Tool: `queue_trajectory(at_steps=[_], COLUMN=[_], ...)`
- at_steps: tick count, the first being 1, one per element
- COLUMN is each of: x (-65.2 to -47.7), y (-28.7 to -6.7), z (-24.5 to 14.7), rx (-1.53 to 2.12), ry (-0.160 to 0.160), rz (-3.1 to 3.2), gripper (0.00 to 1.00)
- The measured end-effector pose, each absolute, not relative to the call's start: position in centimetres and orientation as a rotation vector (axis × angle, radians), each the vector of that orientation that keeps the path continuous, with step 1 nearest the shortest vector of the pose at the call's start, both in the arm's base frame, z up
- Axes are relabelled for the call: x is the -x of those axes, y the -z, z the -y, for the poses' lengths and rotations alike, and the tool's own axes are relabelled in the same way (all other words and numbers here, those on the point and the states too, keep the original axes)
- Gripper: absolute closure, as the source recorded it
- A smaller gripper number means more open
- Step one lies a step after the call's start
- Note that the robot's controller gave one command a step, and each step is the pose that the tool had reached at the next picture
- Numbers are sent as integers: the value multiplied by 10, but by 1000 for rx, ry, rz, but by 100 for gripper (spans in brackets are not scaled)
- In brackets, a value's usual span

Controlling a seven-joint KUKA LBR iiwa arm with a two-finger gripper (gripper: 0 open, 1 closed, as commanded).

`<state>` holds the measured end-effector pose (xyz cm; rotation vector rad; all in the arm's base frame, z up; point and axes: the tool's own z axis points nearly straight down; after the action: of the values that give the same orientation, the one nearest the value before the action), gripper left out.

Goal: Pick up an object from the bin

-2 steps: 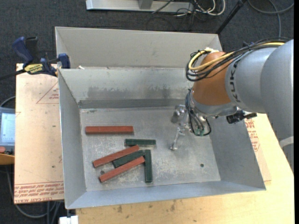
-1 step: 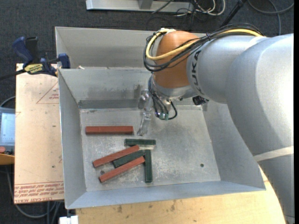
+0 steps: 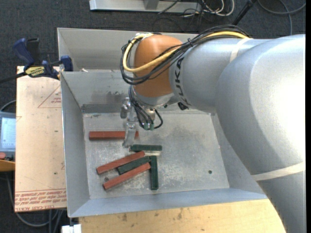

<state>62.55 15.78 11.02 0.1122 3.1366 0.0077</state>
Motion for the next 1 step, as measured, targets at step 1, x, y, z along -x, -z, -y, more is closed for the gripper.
queue_trajectory(at_steps=[1], x=[-609], y=[-70], z=[-155], rx=[-365], ry=[-4], rz=[-3120], gripper=[0])
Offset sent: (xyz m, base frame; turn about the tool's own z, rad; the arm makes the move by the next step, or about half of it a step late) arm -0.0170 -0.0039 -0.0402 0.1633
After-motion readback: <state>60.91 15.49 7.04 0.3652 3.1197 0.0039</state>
